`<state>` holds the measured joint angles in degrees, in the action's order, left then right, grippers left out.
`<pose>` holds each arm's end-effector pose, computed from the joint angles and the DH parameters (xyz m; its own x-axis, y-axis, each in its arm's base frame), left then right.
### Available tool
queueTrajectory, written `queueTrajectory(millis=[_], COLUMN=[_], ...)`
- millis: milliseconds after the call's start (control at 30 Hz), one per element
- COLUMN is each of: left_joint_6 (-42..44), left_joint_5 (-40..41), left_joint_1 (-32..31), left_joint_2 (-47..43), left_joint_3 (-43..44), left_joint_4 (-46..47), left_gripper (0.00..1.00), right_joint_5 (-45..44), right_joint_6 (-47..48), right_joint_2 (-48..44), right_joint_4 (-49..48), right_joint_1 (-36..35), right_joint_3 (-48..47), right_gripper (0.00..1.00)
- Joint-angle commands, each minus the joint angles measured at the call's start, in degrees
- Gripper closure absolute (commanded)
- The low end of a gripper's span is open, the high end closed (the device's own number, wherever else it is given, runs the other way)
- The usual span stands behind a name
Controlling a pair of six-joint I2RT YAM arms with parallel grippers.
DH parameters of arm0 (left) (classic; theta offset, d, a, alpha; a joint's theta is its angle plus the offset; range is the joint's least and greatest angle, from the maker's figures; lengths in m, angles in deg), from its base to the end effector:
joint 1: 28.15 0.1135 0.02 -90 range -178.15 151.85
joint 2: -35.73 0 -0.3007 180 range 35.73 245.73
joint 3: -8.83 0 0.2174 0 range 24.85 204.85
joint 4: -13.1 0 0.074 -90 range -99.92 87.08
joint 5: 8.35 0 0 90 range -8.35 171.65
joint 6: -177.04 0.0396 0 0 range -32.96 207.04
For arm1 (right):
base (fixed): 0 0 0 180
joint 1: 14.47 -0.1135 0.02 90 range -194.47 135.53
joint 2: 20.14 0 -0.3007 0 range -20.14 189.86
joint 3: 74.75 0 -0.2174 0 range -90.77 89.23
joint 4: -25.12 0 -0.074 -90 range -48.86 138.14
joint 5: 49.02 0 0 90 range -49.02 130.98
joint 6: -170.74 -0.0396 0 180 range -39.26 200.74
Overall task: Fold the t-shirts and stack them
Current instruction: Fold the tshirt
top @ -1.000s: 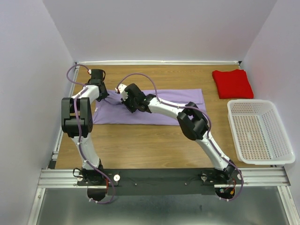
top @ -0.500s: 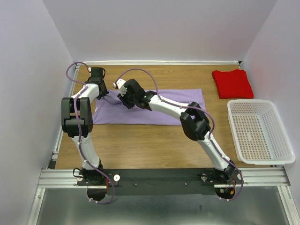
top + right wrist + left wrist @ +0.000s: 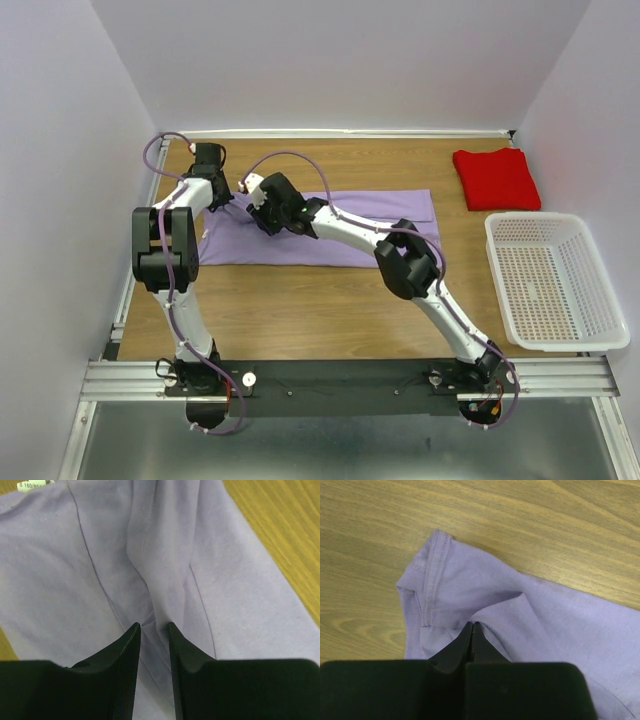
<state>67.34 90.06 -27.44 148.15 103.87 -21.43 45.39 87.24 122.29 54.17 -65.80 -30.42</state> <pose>0.4119 0.0109 0.2375 -0.7064 -0.3422 -0.6196 -0.3618 0.9269 -0.0996 0.3514 0.4440 0.2049 -0.2707 -0.5189 -0.8108 -0.8535 0.5189 -0.0471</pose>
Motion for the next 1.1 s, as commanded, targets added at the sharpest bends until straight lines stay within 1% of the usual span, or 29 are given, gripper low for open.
queueTrajectory(millis=[0, 167, 200, 233, 267, 367, 500, 633, 733, 900, 1067], left_joint_6=[-0.1, 0.0, 0.0, -0.1, 0.0, -0.1, 0.1, -0.1, -0.2, -0.4, -0.6], left_joint_5=[-0.8, -0.8, -0.7, -0.4, -0.3, -0.5, -0.7, -1.5, -1.1, -1.0, -1.6], left_joint_1=[-0.2, -0.3, -0.2, -0.3, -0.2, -0.3, -0.2, -0.4, -0.4, -0.4, -0.5], left_joint_2=[1.4, 1.6, 1.6, 1.5, 1.4, 1.0, 0.0, -0.4, -0.2, 0.9, 1.7], left_joint_3=[1.4, 1.1, 1.0, 1.0, 1.0, 1.0, 1.0, 0.8, 0.5, 1.7, 2.9], left_joint_4=[-0.1, 0.0, 0.0, -0.1, -0.2, -0.1, 0.0, 0.7, 1.3, 1.5, 1.1], left_gripper=[1.00, 1.00, 1.00, 1.00, 1.00, 1.00, 1.00, 1.00, 0.98, 0.98, 0.98], right_joint_5=[1.0, -0.9, -1.9, -5.3, -6.8, -8.6, -8.6, -8.5, -7.5, -8.6, -10.2], right_joint_6=[-0.5, -0.4, -0.4, -0.4, -0.4, -0.4, -1.5, -2.1, -2.7, -3.8, -4.3], right_joint_2=[2.6, 3.6, 3.7, 3.6, 3.4, 1.9, -0.3, -0.4, -1.3, -3.3, -5.0], right_joint_4=[0.0, 0.0, 0.0, 0.0, 0.0, 0.0, -0.3, -0.2, -0.3, -0.5, -0.5], right_joint_1=[-0.8, -0.8, -0.7, -0.7, -0.7, -0.3, 1.0, 1.8, 2.4, 2.6, 2.6], right_joint_3=[-2.1, -2.2, -1.9, -1.7, -1.6, -0.8, -0.1, 0.0, 2.1, 4.6, 4.6], right_gripper=[0.64, 0.64, 0.64, 0.64, 0.64, 0.63, 0.63, 0.62, 0.62, 0.62, 0.62])
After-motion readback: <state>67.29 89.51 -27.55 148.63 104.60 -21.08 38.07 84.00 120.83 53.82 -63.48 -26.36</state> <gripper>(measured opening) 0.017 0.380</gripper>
